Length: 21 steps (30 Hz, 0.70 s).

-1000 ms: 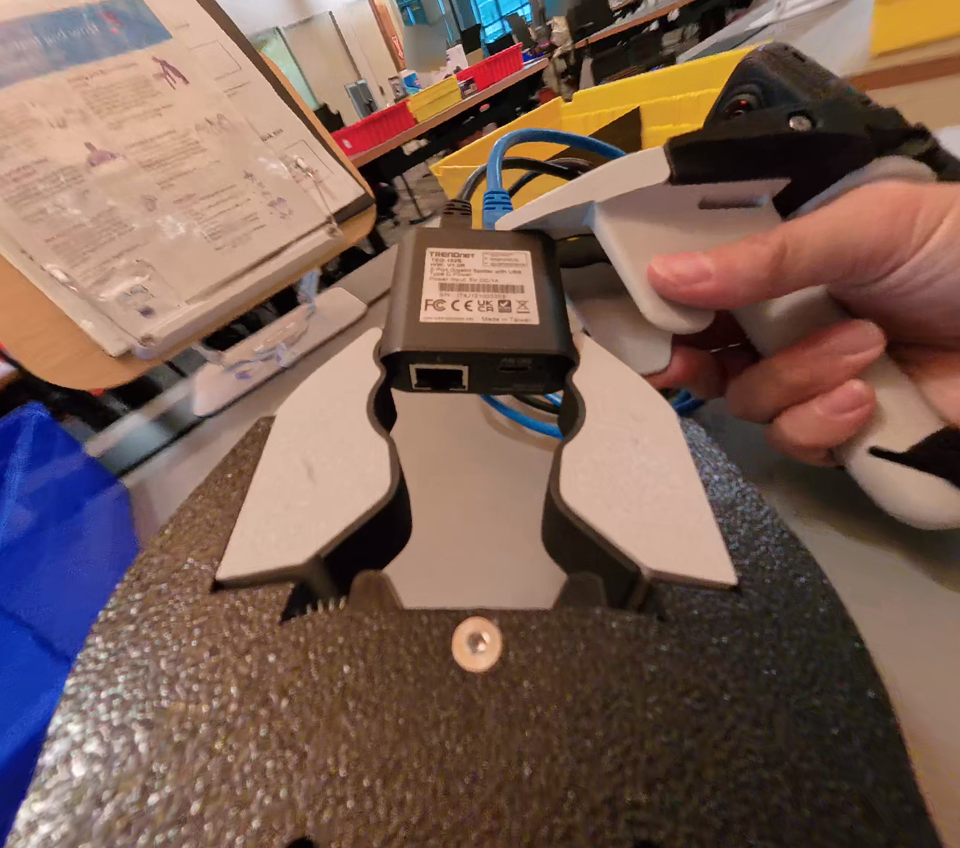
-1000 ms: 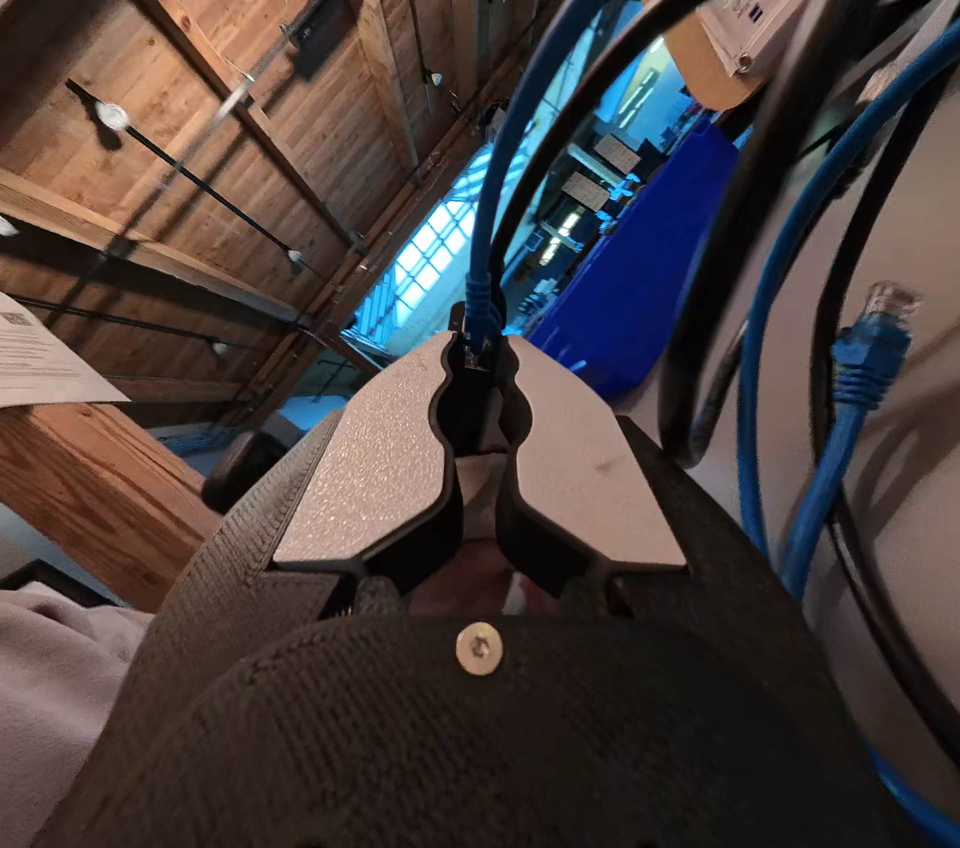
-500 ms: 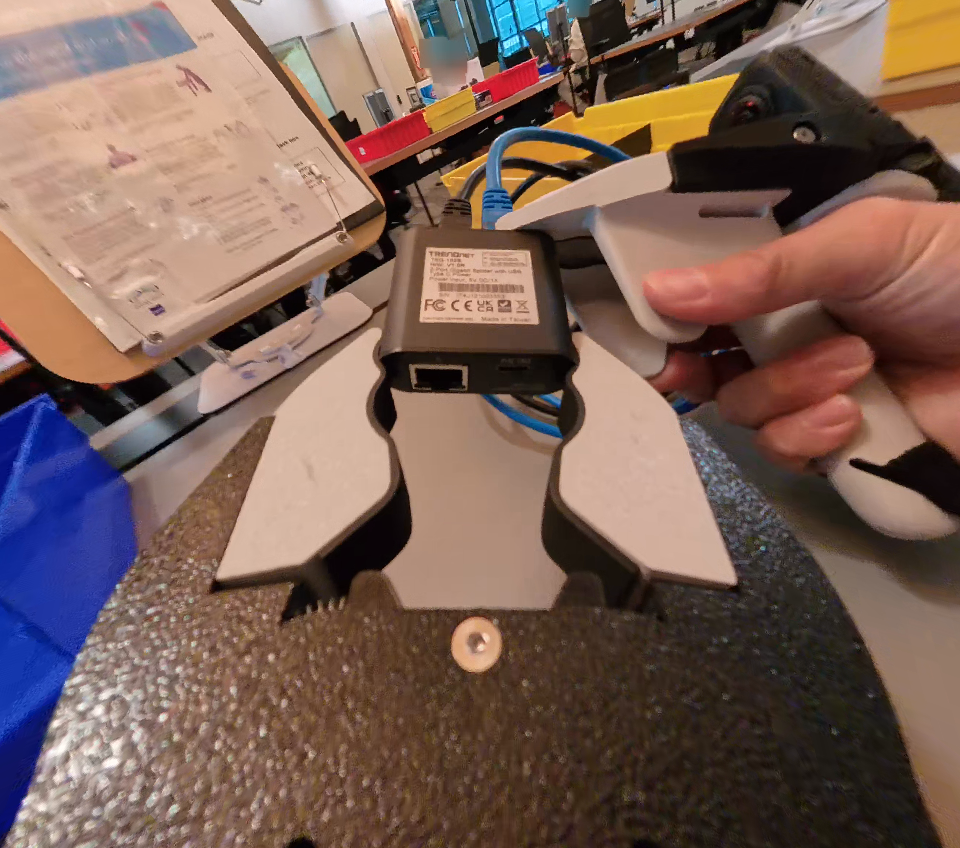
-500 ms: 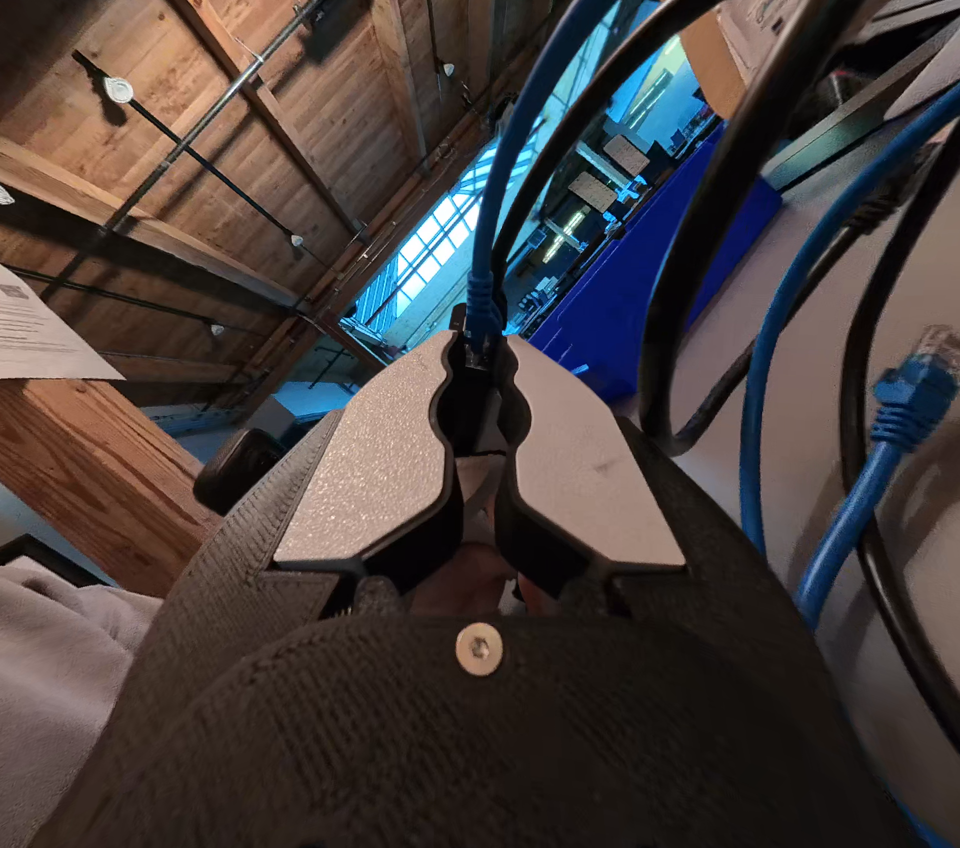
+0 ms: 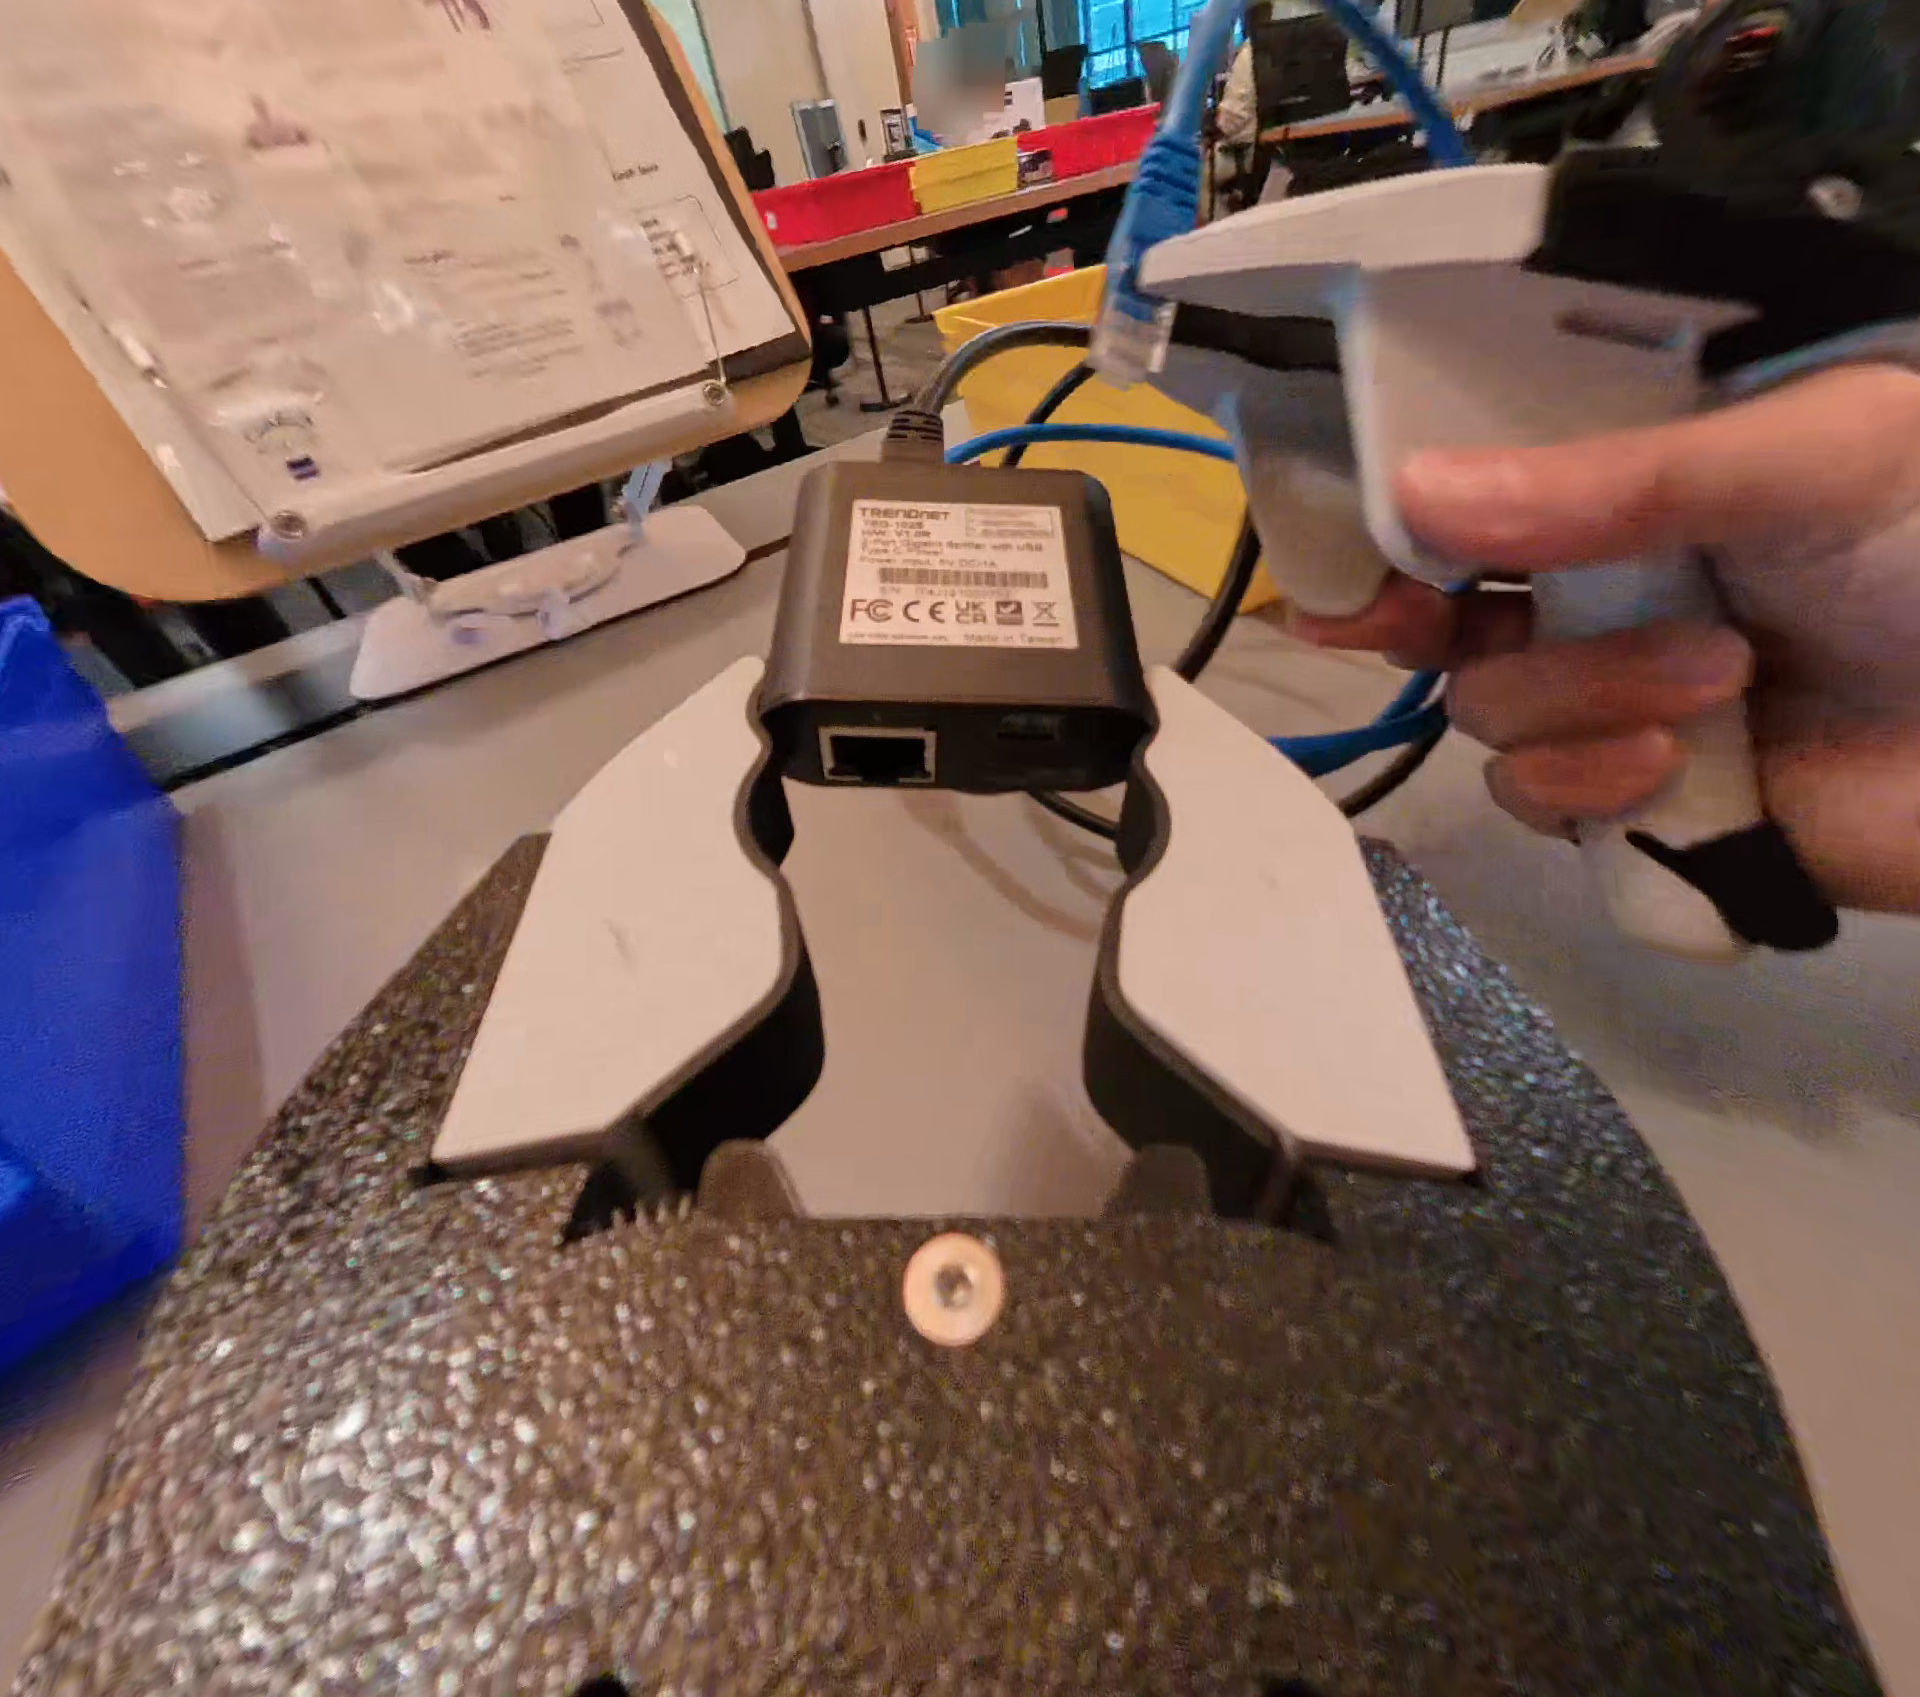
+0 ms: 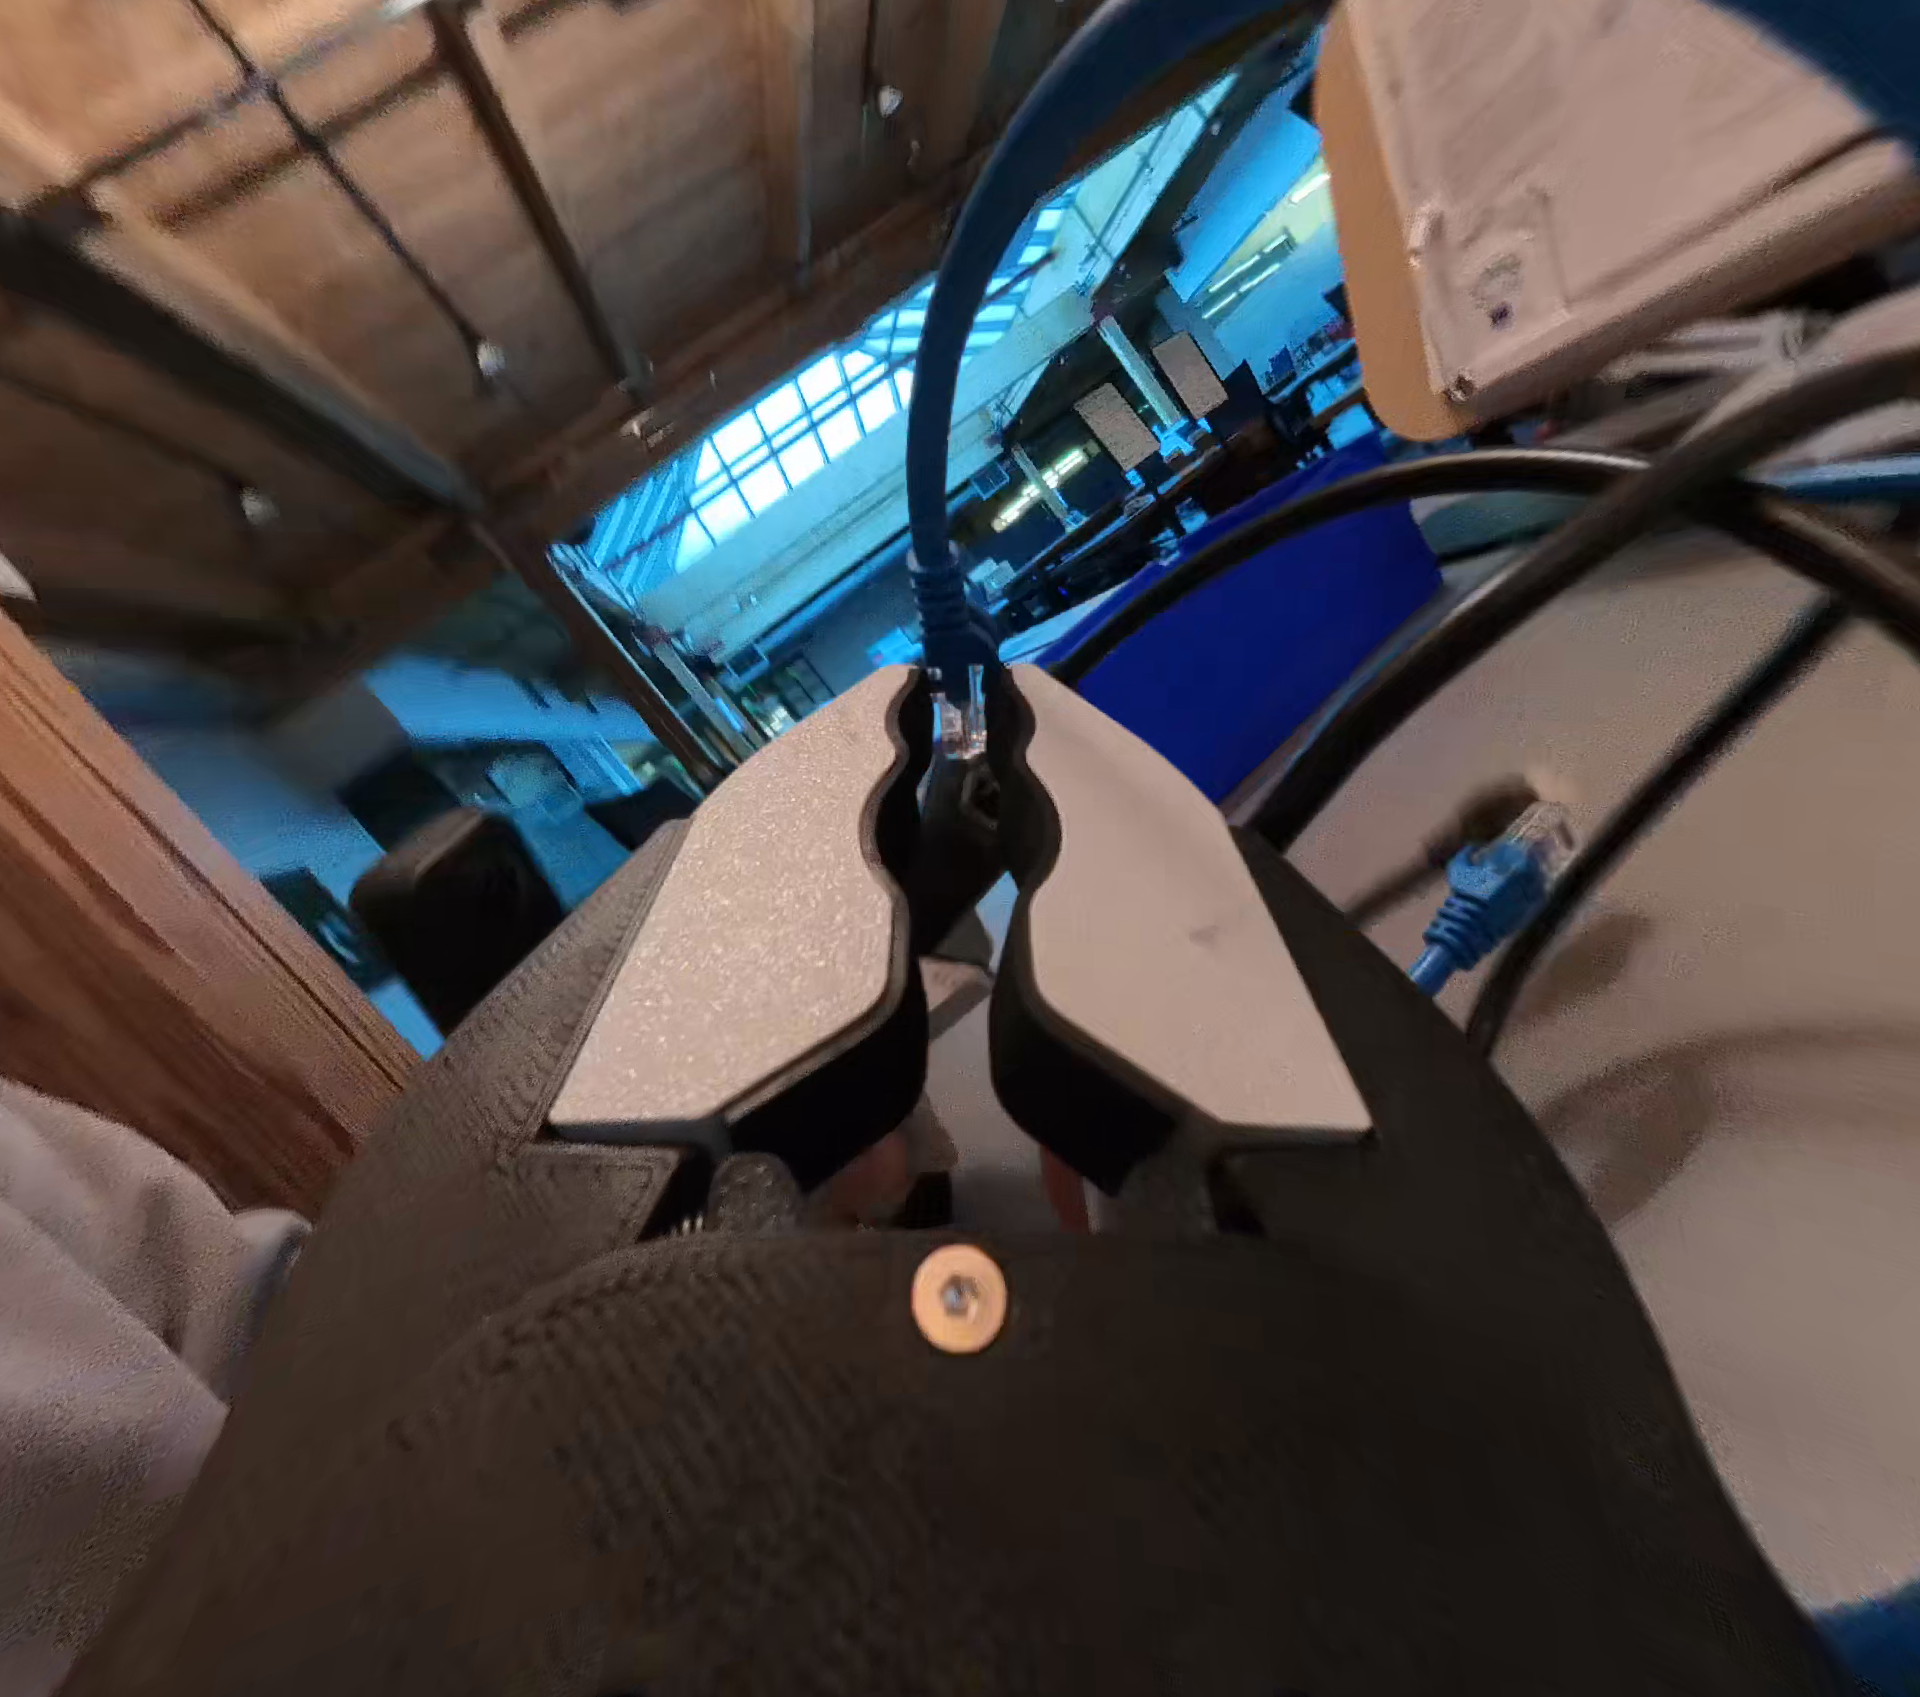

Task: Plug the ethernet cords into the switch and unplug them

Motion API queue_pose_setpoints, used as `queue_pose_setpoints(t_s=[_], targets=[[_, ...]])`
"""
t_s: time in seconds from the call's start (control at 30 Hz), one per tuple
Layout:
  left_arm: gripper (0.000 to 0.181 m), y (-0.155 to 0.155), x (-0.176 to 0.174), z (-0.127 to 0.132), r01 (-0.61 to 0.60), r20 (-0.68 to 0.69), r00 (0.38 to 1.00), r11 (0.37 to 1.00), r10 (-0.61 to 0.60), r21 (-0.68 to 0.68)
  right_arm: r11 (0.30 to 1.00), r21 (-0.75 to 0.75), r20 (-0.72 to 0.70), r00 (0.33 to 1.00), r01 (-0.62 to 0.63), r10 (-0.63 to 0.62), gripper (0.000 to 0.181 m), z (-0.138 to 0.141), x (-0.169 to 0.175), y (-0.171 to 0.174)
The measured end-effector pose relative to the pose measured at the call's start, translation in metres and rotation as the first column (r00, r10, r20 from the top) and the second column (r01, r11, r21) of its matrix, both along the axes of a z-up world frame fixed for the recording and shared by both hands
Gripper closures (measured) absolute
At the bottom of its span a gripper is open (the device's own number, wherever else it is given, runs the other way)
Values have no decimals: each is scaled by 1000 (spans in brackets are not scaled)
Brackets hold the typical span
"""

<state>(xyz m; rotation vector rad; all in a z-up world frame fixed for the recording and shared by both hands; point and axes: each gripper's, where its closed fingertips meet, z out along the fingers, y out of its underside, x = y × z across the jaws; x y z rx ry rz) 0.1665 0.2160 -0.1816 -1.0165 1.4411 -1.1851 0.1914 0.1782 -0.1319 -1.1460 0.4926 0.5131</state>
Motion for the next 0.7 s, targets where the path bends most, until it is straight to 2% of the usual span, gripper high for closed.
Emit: queue_pose_setpoints(t_s=[0.07, 0.13, 0.23, 0.3, 0.37, 0.4, 0.47, 0.53, 0.63, 0.7], targets=[[121, 4, 2, 6, 9, 7, 1000, 1000, -9, -18, 999, -42, 68, 997, -30, 32, 169, 9, -11, 1], [121, 15, 0, 9, -23, 28, 999, 999, 22, 35, 997, -51, 112, 992, -57, 62, 170, 26, -15, -6], [121, 37, -4, 23, -90, 69, 994, 993, 85, 70, 945, -219, 193, 939, -242, 285, 169, 38, -39, -20], [121, 49, -7, 37, -115, 101, 989, 992, 109, 50, 873, -404, 221, 897, -274, 383, 169, 22, -48, -29], [121, 55, -12, 52, -102, 135, 986, 995, 100, 8, 842, -500, 238, 902, -203, 360, 169, 5, -38, -34], [121, 55, -15, 59, -71, 148, 986, 997, 76, -37, 826, -523, 218, 904, -209, 367, 169, -3, -35, -35], [121, 51, -18, 69, 17, 153, 988, 982, 12, -187, 845, -498, 206, 920, -194, 333, 169, -11, -28, -28], [121, 48, -18, 71, 73, 136, 990, 958, -37, -277, 836, -507, 204, 912, -212, 355, 169, -21, -32, -18], [121, 52, -16, 64, 52, 125, 992, 970, -23, -237, 771, -564, 198, 858, -296, 474, 169, -34, -55, -8], [121, 56, -16, 64, 42, 128, 992, 972, -13, -232, 749, -609, 223, 850, -260, 477, 169, -43, -56, -7]])
